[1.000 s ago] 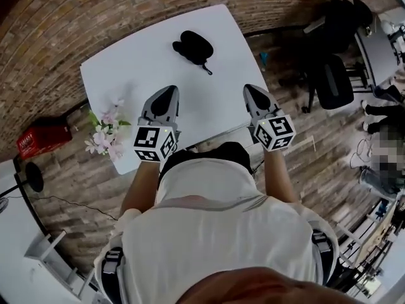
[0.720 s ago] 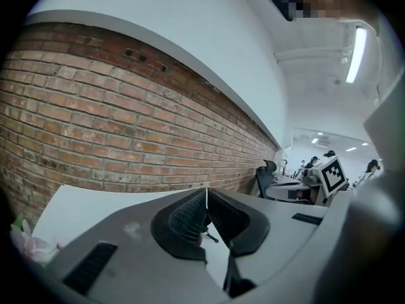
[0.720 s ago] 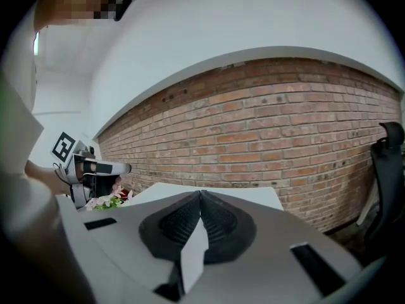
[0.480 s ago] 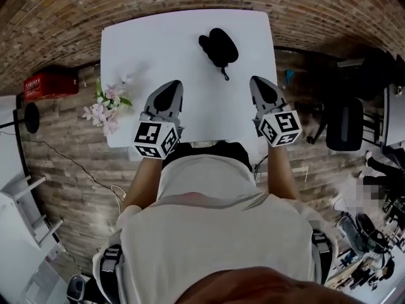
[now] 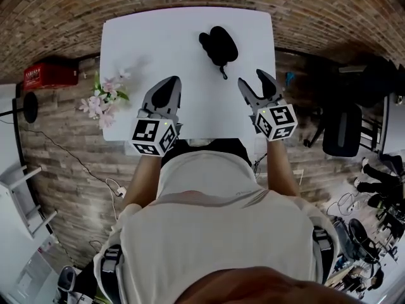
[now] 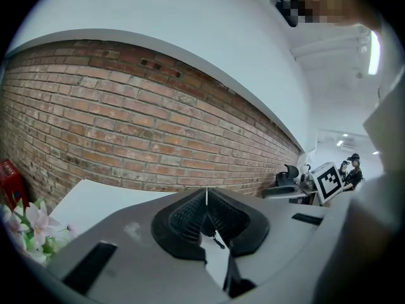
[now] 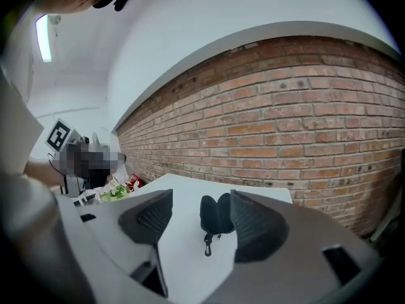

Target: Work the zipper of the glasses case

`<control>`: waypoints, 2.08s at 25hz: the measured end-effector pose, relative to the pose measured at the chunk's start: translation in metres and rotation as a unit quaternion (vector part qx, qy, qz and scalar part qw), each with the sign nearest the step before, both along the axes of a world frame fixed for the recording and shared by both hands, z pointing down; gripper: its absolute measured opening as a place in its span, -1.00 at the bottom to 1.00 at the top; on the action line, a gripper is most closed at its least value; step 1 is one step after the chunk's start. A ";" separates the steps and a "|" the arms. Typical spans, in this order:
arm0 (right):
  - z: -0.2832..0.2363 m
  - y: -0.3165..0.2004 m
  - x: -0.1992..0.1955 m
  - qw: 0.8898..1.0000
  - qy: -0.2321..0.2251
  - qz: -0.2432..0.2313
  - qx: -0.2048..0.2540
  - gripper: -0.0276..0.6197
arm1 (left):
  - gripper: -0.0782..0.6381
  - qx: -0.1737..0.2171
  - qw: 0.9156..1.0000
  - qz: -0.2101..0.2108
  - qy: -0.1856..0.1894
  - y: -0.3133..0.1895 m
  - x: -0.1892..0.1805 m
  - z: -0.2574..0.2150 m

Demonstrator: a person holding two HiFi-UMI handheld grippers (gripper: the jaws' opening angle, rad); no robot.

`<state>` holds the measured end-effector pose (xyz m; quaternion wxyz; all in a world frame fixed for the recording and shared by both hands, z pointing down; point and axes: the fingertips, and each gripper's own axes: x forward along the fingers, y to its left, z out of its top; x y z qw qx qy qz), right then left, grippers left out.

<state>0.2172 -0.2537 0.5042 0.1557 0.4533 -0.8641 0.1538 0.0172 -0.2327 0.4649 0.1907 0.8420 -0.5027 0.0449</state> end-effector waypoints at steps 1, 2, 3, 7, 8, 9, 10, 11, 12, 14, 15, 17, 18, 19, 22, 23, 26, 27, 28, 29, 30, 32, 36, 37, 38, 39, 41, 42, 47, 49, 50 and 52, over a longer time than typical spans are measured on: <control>0.002 -0.001 -0.001 1.000 0.001 -0.002 -0.005 0.18 | -0.73 -0.001 1.000 0.000 0.000 0.000 0.000 0.000; 0.005 -0.003 -0.003 1.000 0.003 -0.005 -0.009 0.27 | -0.73 -0.002 1.000 0.001 0.000 0.000 0.000 0.001; 0.007 -0.005 -0.005 1.000 0.006 -0.007 -0.012 0.35 | -0.73 -0.003 1.000 0.001 0.000 0.000 -0.001 0.001; 0.022 -0.012 -0.015 0.999 0.027 -0.020 -0.031 0.64 | -0.73 -0.007 1.000 0.001 0.001 0.000 -0.007 0.003; 0.028 -0.014 -0.018 0.998 0.031 -0.023 -0.039 0.70 | -0.73 -0.008 1.000 0.001 0.000 0.000 -0.009 0.003; 0.034 -0.016 -0.020 0.998 0.038 -0.025 -0.047 0.75 | -0.73 -0.009 1.000 0.000 -0.002 -0.001 -0.011 0.004; 0.042 -0.020 -0.021 0.997 0.047 -0.026 -0.053 0.79 | -0.73 -0.010 1.000 0.000 -0.003 -0.001 -0.012 0.004; 0.050 -0.024 -0.021 0.996 0.058 -0.026 -0.058 0.83 | -0.73 -0.011 1.000 0.000 -0.003 -0.002 -0.012 0.005; 0.059 -0.029 -0.021 0.995 0.072 -0.024 -0.063 0.87 | -0.73 -0.011 1.000 0.001 -0.004 -0.003 -0.012 0.005; 0.080 -0.039 -0.023 0.992 0.101 -0.020 -0.073 0.88 | -0.73 -0.014 1.000 0.003 -0.004 -0.003 -0.011 0.007; 0.090 -0.044 -0.025 0.990 0.115 -0.019 -0.076 0.89 | -0.73 -0.015 1.000 0.005 -0.004 -0.003 -0.011 0.008; 0.110 -0.053 -0.030 0.986 0.145 -0.021 -0.077 0.90 | -0.73 -0.020 1.000 0.007 -0.005 -0.002 -0.012 0.012; 0.120 -0.058 -0.033 0.984 0.157 -0.023 -0.078 0.91 | -0.73 -0.024 1.000 0.006 -0.005 -0.001 -0.013 0.015; 0.130 -0.062 -0.036 0.983 0.164 -0.024 -0.082 0.93 | -0.73 -0.028 1.000 0.005 -0.006 -0.001 -0.014 0.018; 0.159 -0.077 -0.039 0.978 0.180 -0.022 -0.101 0.98 | -0.73 -0.037 0.999 -0.003 -0.007 -0.002 -0.021 0.025; 0.166 -0.083 -0.039 0.977 0.186 -0.018 -0.105 0.99 | -0.73 -0.038 0.999 -0.006 -0.007 -0.004 -0.024 0.026; 0.184 -0.095 -0.043 0.974 0.194 -0.011 -0.117 1.04 | -0.73 -0.038 0.999 -0.015 -0.009 -0.012 -0.032 0.029; 0.189 -0.097 -0.045 0.973 0.195 -0.011 -0.120 1.04 | -0.73 -0.037 0.999 -0.017 -0.009 -0.014 -0.034 0.029; 0.193 -0.099 -0.046 0.973 0.197 -0.010 -0.123 1.05 | -0.73 -0.037 0.999 -0.018 -0.009 -0.016 -0.036 0.028; 0.198 -0.100 -0.046 0.971 0.201 -0.008 -0.126 1.04 | -0.73 -0.038 0.999 -0.019 -0.009 -0.017 -0.037 0.028; 0.202 -0.101 -0.045 0.970 0.205 -0.005 -0.131 1.05 | -0.73 -0.039 0.999 -0.020 -0.009 -0.018 -0.037 0.029; 0.210 -0.103 -0.042 0.969 0.203 0.000 -0.143 1.05 | -0.73 -0.042 0.999 -0.021 -0.011 -0.019 -0.039 0.032; 0.219 -0.108 -0.043 0.970 0.176 -0.005 -0.165 1.05 | -0.73 -0.053 0.998 -0.023 -0.009 -0.021 -0.040 0.038; 0.221 -0.109 -0.044 0.971 0.172 -0.009 -0.168 1.04 | -0.73 -0.055 0.998 -0.024 -0.008 -0.021 -0.040 0.040; 0.223 -0.110 -0.045 0.971 0.169 -0.013 -0.171 1.05 | -0.73 -0.057 0.998 -0.025 -0.007 -0.022 -0.040 0.041; 0.224 -0.111 -0.046 0.971 0.167 -0.014 -0.172 1.04 | -0.73 -0.058 0.998 -0.026 -0.006 -0.022 -0.040 0.042; 0.222 -0.113 -0.045 0.972 0.164 -0.013 -0.166 1.03 | -0.73 -0.058 0.998 -0.027 -0.006 -0.022 -0.040 0.043; 0.219 -0.114 -0.045 0.974 0.162 -0.012 -0.159 0.99 | -0.73 -0.059 0.998 -0.027 -0.005 -0.022 -0.040 0.043; 0.203 -0.113 -0.043 0.978 0.157 -0.007 -0.136 0.60 | -0.73 -0.063 0.998 -0.031 -0.003 -0.022 -0.042 0.045; 0.200 -0.114 -0.043 0.980 0.150 -0.007 -0.132 0.52 | -0.73 -0.063 0.998 -0.030 -0.002 -0.023 -0.041 0.045; 0.198 -0.114 -0.043 0.981 0.147 -0.008 -0.128 0.47 | -0.73 -0.063 0.998 -0.030 -0.002 -0.023 -0.041 0.045; 0.193 -0.115 -0.043 0.982 0.144 -0.008 -0.120 0.31 | -0.73 -0.063 0.998 -0.028 -0.002 -0.023 -0.041 0.045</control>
